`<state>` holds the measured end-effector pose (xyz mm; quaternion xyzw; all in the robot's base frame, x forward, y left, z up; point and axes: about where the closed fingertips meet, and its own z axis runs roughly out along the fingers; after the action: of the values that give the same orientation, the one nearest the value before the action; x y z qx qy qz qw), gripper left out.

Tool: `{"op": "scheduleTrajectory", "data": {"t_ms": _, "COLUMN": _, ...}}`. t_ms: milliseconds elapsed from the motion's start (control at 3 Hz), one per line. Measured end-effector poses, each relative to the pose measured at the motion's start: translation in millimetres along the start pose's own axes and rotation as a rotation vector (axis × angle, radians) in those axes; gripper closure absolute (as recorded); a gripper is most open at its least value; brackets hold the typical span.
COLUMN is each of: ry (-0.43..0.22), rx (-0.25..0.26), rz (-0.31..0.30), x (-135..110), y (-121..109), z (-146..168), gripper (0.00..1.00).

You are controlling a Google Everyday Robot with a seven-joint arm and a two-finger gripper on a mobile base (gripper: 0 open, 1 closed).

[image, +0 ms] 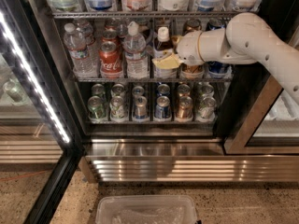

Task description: Pick blue plastic bottle from middle shelf of fridge

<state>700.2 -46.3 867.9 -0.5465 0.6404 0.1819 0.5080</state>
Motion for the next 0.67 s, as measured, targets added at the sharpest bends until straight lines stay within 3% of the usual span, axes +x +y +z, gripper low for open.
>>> {"op": "scheduleTrajectory", "data": {"t_ms": 333, "ry": 0.0, "rx": 0.0, "rz": 0.0, "x": -3, "y": -1, "z": -1, "gripper": 1.0}}
{"op": "scheduleTrajectory", "data": {"t_ms": 667, "ry": -0.033, "rx": 0.023, "rz": -0.051, "x": -19, "y": 1, "z": -9, "gripper": 1.0}}
